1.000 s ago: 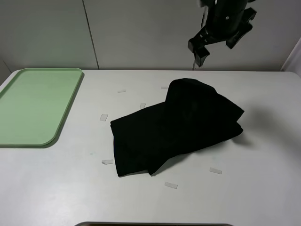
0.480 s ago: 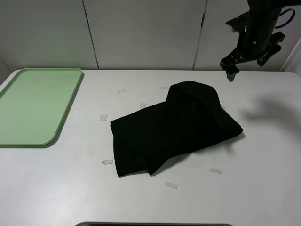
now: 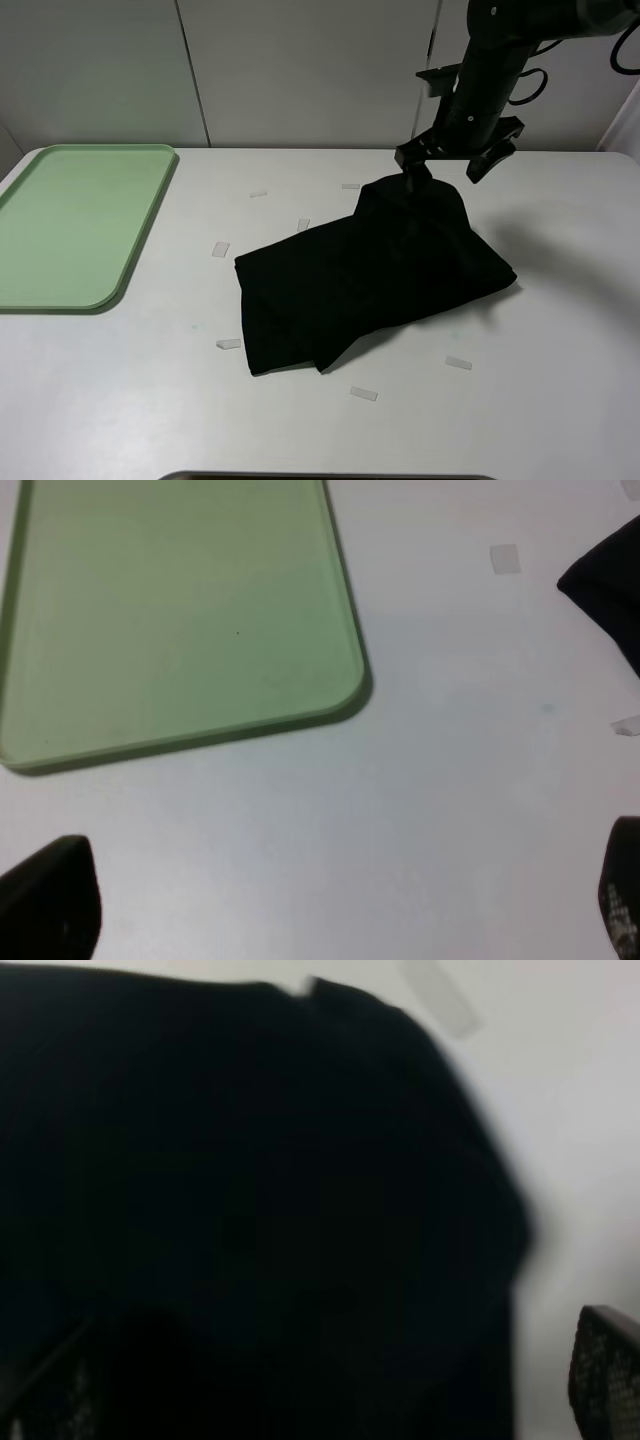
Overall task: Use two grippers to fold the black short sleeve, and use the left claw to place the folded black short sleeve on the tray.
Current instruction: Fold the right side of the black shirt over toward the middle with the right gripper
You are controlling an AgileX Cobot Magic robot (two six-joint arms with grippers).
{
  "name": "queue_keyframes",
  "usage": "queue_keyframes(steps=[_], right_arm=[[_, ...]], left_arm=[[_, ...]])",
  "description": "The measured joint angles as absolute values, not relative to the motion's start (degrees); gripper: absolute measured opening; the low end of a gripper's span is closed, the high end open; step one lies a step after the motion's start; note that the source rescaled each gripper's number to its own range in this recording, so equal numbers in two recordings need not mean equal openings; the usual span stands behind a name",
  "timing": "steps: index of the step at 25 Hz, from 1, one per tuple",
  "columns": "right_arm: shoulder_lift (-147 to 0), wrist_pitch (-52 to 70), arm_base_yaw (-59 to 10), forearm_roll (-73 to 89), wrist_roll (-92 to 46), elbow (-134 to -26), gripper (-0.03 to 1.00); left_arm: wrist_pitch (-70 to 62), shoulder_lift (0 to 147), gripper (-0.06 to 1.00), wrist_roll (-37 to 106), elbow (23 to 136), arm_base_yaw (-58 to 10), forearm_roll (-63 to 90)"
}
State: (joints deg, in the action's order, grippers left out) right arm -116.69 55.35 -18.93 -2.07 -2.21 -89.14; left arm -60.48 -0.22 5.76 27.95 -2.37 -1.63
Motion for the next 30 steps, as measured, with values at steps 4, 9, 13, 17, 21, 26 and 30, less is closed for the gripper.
queue_keyframes(steps=[4,9,13,17,21,26,30], right_arm=[[-118.22,53.32,-22.09,0.0,-2.21,-88.91,1.0],[-120.25,50.59,-25.33,3.5,-3.98,-88.73,1.0],[-121.76,48.44,-27.21,6.53,-6.46,-88.73,1.0],[-122.7,46.49,-28.82,9.21,-7.69,-88.73,1.0],[-122.88,45.0,-29.49,11.38,-9.11,-88.73,1.0],[-123.58,43.55,-30.12,12.67,-9.58,-88.73,1.0],[-125.13,44.06,-30.12,13.26,-9.76,-88.68,1.0]], left_arm=[[-60.48,-0.22,1.0,5.76,27.95,-2.37,-1.63],[-60.48,-0.22,1.0,5.76,27.95,-2.37,-1.63],[-60.48,-0.22,1.0,5.76,27.95,-2.37,-1.63],[-60.48,-0.22,1.0,5.76,27.95,-2.37,-1.63],[-60.48,-0.22,1.0,5.76,27.95,-2.37,-1.63],[-60.48,-0.22,1.0,5.76,27.95,-2.37,-1.63],[-60.48,-0.22,1.0,5.76,27.95,-2.37,-1.63]])
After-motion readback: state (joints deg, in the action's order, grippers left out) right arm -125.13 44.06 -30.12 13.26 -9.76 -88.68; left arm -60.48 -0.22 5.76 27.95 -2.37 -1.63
